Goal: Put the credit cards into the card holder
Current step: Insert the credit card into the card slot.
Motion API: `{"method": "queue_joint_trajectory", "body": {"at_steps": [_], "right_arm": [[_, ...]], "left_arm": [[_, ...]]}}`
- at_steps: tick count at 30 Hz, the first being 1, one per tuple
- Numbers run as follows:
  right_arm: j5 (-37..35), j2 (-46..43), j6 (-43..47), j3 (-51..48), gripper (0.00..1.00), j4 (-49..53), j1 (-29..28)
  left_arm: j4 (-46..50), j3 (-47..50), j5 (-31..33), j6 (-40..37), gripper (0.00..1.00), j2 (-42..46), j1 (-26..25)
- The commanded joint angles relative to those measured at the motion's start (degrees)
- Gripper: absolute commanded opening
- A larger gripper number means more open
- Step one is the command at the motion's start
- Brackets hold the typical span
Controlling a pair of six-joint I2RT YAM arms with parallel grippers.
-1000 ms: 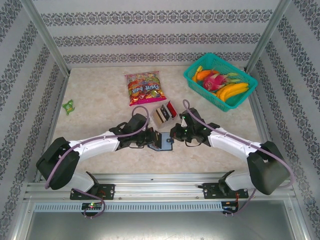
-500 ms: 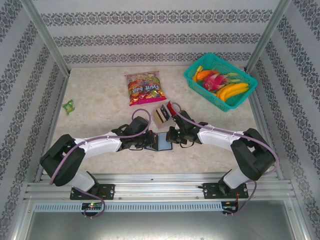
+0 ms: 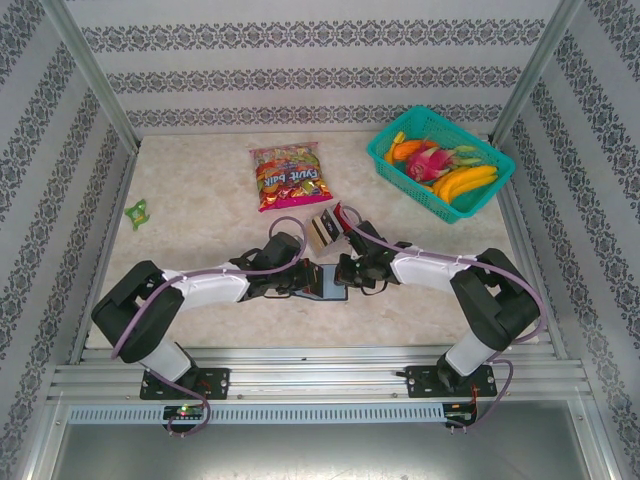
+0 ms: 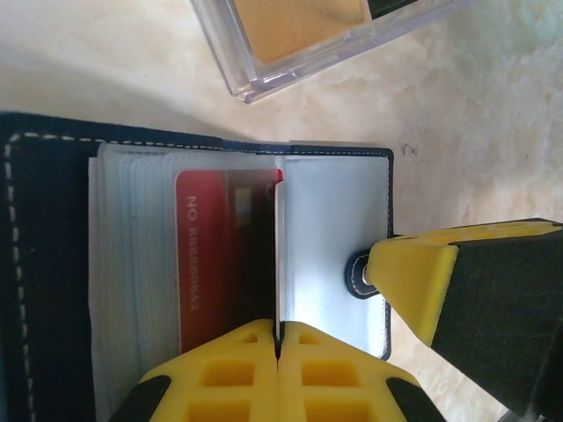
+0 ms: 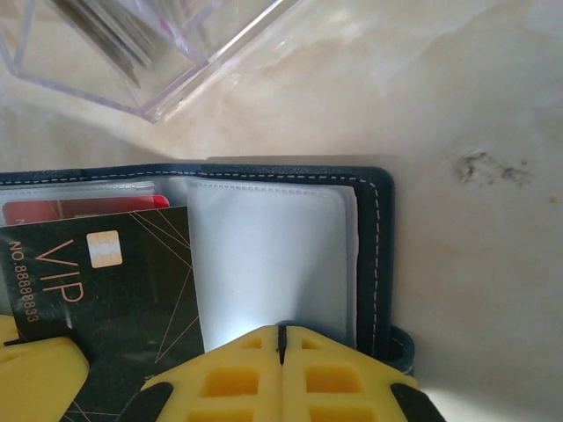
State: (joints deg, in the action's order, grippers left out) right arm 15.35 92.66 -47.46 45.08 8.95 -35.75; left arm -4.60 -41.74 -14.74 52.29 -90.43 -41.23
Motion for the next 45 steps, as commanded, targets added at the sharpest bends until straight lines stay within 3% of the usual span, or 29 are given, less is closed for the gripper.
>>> {"method": "queue_joint_trajectory", "body": {"at_steps": [1,16,22,27,35,38,45], "right_arm": [[-2.0,1.4,1.72,-1.42,0.03,1.75,0.74],[-2.34,3.06,1.49,-3.06,0.01,1.77,1.28],[-1.1,-0.79,2.41,-2.71,0.03,2.57,3.4],[-2.33,-4.85,4.84,-2.28,0.12,5.2,6.54],[-2.62,-1.24,8.04,-0.09,0.33,8.11,7.81],[0.06,0.55,8.46,0.27,0.3,6.25,7.54],[3.3,1.62,8.32,-0.3,0.09,3.95,7.62]], "left_arm": [[-0.71,1.56,-1.62,-0.06,0.0,-2.07,-0.19],[-8.66,3.57,-1.95,3.82,0.01,-5.88,-0.1],[-8.77,5.2,-1.47,3.91,0.01,-6.0,-0.09],[-7.44,5.05,-1.17,3.03,0.0,-5.91,-0.08],[-6.26,3.78,-1.67,2.11,0.0,-6.18,-0.08],[-6.87,3.43,-2.25,1.96,0.0,-6.25,-0.08],[-11.39,3.9,-4.0,3.02,0.01,-6.37,-0.08]]}}
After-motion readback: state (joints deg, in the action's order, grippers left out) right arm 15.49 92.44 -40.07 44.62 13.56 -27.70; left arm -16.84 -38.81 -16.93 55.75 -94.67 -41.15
